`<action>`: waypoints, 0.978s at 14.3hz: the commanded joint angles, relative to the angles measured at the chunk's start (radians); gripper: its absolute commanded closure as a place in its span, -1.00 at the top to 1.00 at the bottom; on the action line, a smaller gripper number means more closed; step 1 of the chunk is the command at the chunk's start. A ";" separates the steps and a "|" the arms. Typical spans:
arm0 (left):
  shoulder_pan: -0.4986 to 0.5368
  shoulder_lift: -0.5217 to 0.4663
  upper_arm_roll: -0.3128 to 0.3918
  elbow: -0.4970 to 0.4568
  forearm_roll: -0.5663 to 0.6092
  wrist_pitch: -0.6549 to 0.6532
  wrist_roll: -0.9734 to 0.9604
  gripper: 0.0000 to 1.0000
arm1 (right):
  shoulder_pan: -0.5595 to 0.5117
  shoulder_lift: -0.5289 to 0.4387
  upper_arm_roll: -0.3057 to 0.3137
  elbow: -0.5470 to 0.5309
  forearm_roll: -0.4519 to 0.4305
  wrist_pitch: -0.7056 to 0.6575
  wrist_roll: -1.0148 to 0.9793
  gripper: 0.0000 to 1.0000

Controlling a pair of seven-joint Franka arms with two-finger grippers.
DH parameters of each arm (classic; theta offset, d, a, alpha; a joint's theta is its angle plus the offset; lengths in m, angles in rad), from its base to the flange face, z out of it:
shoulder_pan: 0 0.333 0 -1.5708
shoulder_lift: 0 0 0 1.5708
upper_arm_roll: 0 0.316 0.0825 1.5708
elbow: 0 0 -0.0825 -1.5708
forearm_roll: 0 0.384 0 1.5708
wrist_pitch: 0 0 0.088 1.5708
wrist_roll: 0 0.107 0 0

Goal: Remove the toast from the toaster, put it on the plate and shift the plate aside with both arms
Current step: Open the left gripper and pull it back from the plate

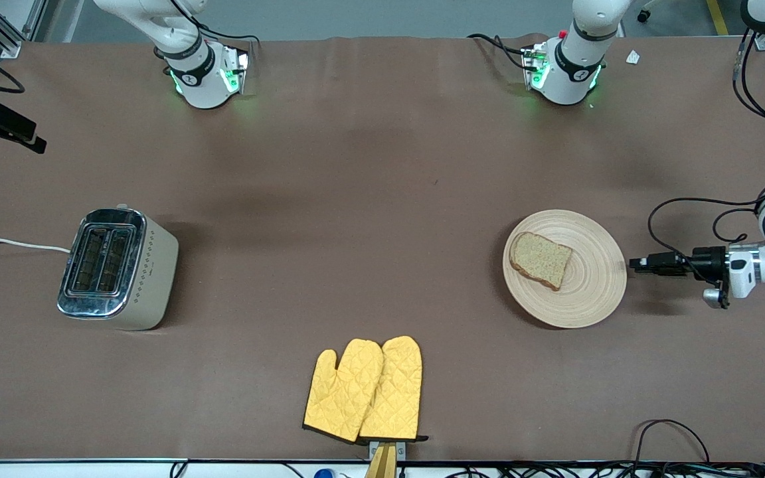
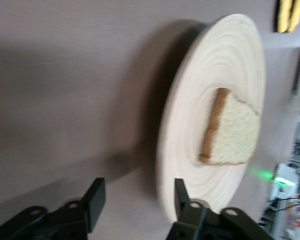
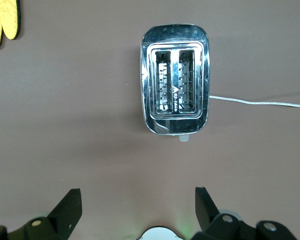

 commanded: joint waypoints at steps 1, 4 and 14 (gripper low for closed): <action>-0.013 -0.053 0.003 0.092 0.162 -0.036 -0.010 1.00 | -0.003 0.004 0.011 0.018 0.009 -0.015 0.017 1.00; -0.024 -0.111 -0.059 0.140 0.325 -0.049 -0.059 1.00 | -0.003 0.016 0.011 0.026 0.006 -0.015 0.016 1.00; -0.183 -0.468 -0.212 0.230 0.448 -0.268 -0.269 1.00 | -0.008 0.012 0.015 0.016 -0.032 -0.039 0.014 1.00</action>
